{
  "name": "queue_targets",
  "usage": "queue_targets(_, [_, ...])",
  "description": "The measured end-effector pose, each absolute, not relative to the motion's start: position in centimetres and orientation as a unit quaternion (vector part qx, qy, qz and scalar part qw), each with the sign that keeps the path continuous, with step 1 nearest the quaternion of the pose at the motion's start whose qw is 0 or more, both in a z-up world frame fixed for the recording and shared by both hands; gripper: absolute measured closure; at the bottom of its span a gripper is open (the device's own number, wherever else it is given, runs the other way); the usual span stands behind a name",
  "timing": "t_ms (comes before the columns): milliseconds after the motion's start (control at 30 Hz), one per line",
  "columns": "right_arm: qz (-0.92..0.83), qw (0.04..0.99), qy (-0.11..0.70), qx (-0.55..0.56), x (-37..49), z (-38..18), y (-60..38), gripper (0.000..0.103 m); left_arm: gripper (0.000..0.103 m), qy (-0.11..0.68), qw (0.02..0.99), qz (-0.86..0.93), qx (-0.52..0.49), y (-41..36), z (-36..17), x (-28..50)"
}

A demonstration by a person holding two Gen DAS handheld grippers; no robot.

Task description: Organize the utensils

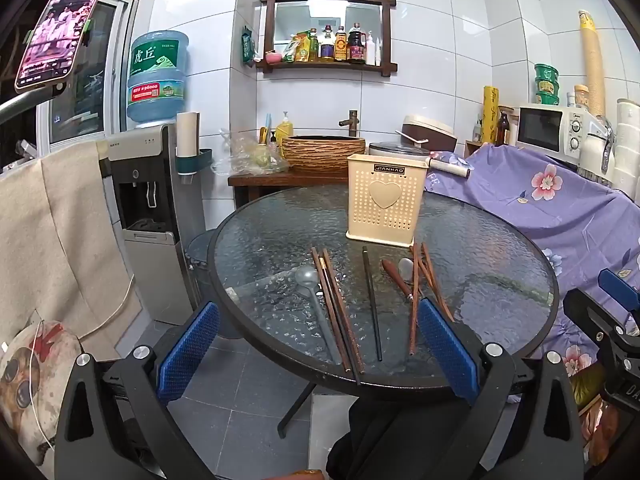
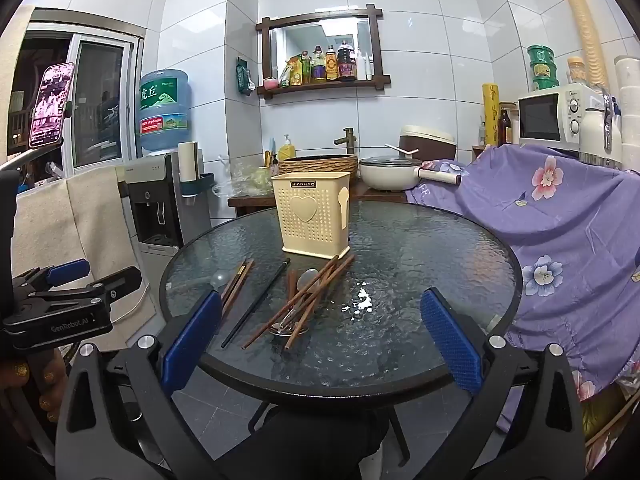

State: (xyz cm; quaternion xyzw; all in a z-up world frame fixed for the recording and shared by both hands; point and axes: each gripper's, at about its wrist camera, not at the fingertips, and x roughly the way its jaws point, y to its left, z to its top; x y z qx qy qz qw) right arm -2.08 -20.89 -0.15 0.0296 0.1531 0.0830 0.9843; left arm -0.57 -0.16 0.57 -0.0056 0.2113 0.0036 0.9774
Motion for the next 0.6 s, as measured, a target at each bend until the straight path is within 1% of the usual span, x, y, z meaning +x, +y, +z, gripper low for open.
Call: queue_targets(600, [0.083,0.983,0.161,0.033,-1.97,-0.69,-20.87,0.005,0.006,0.213,0.977,0.004,-0.004,0.02,0.4,-0.66])
